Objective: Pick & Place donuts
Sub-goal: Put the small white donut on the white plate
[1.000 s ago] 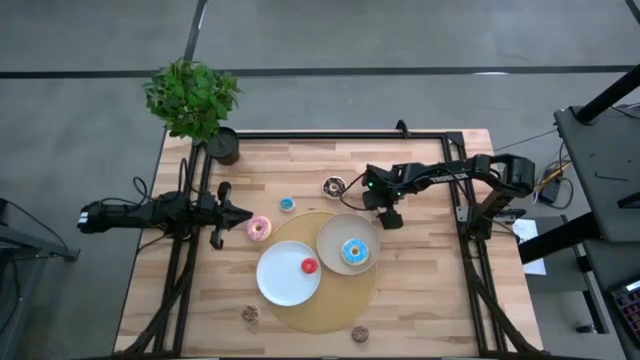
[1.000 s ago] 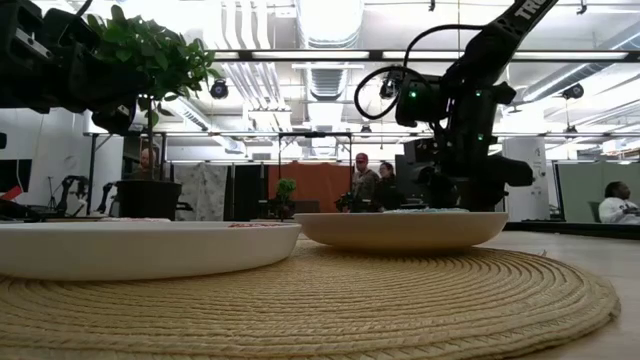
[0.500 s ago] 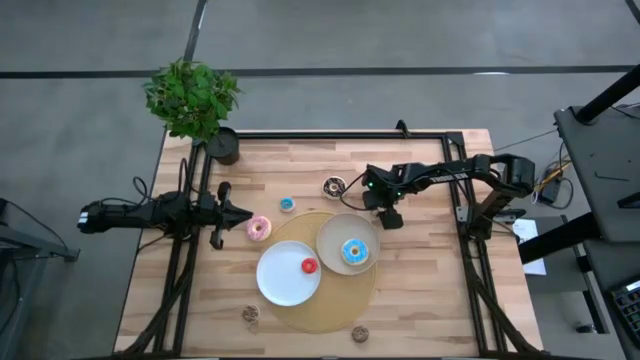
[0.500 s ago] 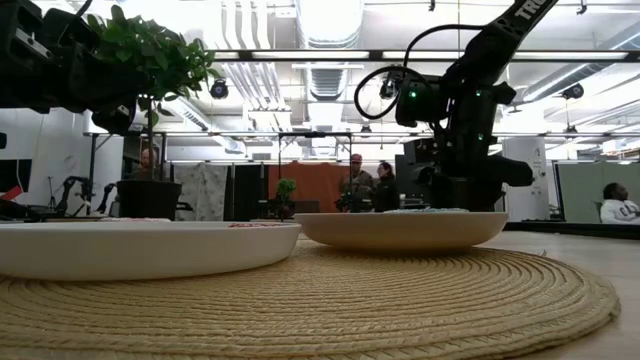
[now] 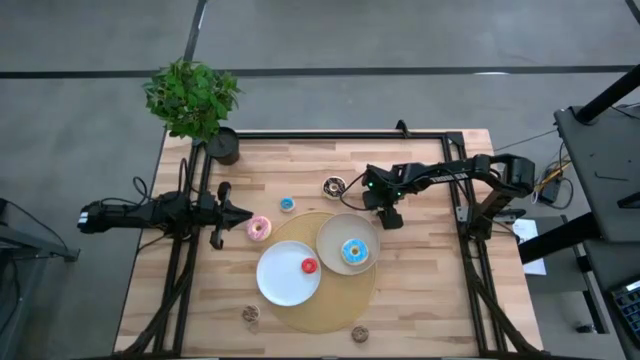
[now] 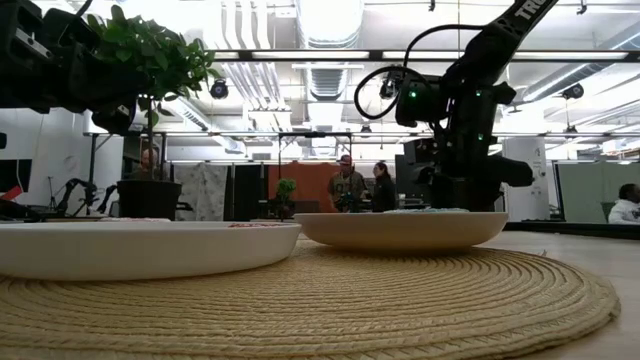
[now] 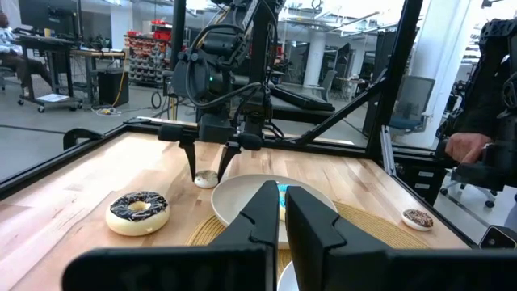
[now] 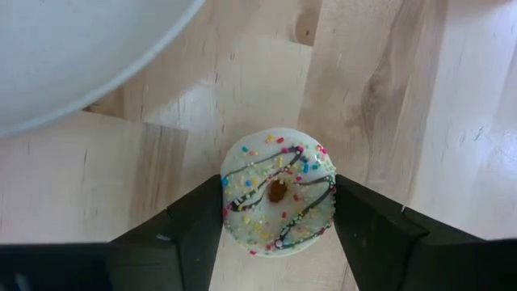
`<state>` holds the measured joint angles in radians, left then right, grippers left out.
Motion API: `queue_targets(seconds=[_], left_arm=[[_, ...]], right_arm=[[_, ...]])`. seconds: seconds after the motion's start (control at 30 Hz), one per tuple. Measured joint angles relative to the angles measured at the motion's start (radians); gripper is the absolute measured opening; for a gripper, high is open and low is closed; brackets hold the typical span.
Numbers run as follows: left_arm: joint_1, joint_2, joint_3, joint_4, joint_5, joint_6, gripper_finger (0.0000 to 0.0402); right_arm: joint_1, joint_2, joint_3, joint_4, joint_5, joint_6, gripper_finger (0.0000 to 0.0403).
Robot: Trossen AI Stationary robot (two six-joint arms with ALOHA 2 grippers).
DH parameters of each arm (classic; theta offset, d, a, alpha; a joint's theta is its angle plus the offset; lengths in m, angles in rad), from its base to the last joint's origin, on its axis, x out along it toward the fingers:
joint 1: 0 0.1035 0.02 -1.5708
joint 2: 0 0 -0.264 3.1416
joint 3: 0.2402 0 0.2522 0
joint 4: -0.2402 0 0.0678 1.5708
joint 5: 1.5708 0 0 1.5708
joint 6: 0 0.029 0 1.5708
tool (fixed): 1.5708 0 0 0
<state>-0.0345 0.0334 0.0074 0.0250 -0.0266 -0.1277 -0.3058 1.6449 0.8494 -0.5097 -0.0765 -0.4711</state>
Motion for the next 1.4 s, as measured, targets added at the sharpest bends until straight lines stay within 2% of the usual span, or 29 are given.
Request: queue_targets(seconds=[0.33, 0.67, 1.0, 1.4], left_arm=[[0.0, 0.0, 0.0, 0.0, 0.0, 0.0, 0.0], [0.0, 0.0, 0.0, 0.0, 0.0, 0.0, 0.0], [0.0, 0.0, 0.0, 0.0, 0.0, 0.0, 0.0], [0.0, 0.001, 0.0, 0.0, 0.0, 0.0, 0.0]], right_arm=[[0.0, -0.085, 0.039, -0.015, 0.0, 0.038, 0.021], [0.031, -0.093, 0.181, -0.018, 0.0, 0.104, 0.021], [0.125, -0.081, 0.31, -0.035, 0.0, 0.099, 0.021], [0.264, 0.003, 0.451, -0.034, 0.0, 0.098, 0.021]])
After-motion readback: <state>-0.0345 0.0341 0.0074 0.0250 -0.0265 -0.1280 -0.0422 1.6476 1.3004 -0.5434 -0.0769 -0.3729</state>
